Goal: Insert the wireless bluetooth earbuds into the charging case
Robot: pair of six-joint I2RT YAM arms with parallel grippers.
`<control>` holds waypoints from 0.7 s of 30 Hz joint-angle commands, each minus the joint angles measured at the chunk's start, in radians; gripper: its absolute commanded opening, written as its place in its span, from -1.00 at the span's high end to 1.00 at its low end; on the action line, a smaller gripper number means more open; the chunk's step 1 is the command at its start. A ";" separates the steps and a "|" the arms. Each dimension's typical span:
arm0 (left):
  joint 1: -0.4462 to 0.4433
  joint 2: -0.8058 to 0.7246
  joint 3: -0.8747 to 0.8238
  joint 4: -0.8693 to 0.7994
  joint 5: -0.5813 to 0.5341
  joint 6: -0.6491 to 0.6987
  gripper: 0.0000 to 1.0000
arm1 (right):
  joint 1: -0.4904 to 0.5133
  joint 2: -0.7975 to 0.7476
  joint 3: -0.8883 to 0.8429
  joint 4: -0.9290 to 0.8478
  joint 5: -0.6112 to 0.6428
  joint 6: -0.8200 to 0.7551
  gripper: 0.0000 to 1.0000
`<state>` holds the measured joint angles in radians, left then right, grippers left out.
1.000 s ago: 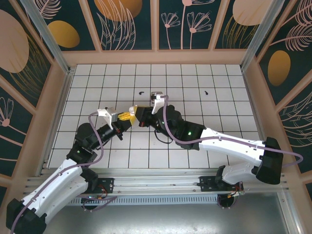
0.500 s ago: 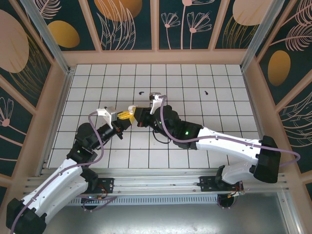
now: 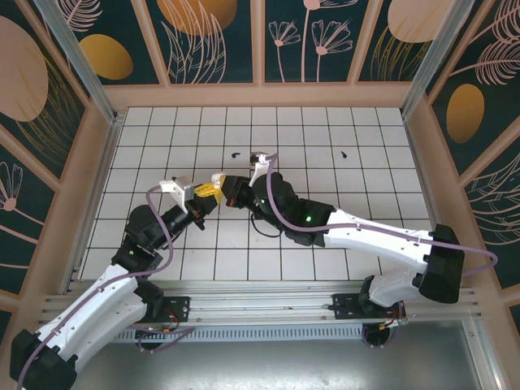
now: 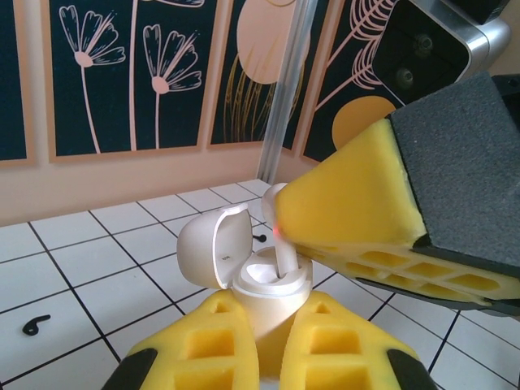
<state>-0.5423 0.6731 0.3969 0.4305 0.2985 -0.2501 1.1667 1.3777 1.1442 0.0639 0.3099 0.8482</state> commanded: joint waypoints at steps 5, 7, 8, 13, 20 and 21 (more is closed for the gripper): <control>0.002 0.003 0.028 0.126 -0.054 0.022 1.00 | 0.014 0.024 0.046 -0.118 0.007 0.075 0.80; 0.001 0.005 0.029 0.128 -0.058 0.024 1.00 | 0.016 0.025 0.050 -0.124 0.013 0.078 0.77; 0.001 0.006 0.030 0.129 -0.059 0.024 1.00 | 0.018 0.024 0.053 -0.127 0.015 0.077 0.75; 0.001 0.013 0.039 0.131 -0.059 0.028 1.00 | 0.025 0.025 0.062 -0.135 0.019 0.077 0.65; 0.002 0.020 0.046 0.132 -0.053 0.030 1.00 | 0.028 0.032 0.080 -0.146 0.019 0.064 0.54; 0.002 0.020 0.047 0.132 -0.053 0.030 1.00 | 0.029 0.034 0.085 -0.150 0.019 0.061 0.53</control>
<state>-0.5423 0.6968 0.3969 0.4675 0.2775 -0.2352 1.1755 1.3914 1.1980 -0.0200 0.3401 0.9081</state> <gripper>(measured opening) 0.064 0.231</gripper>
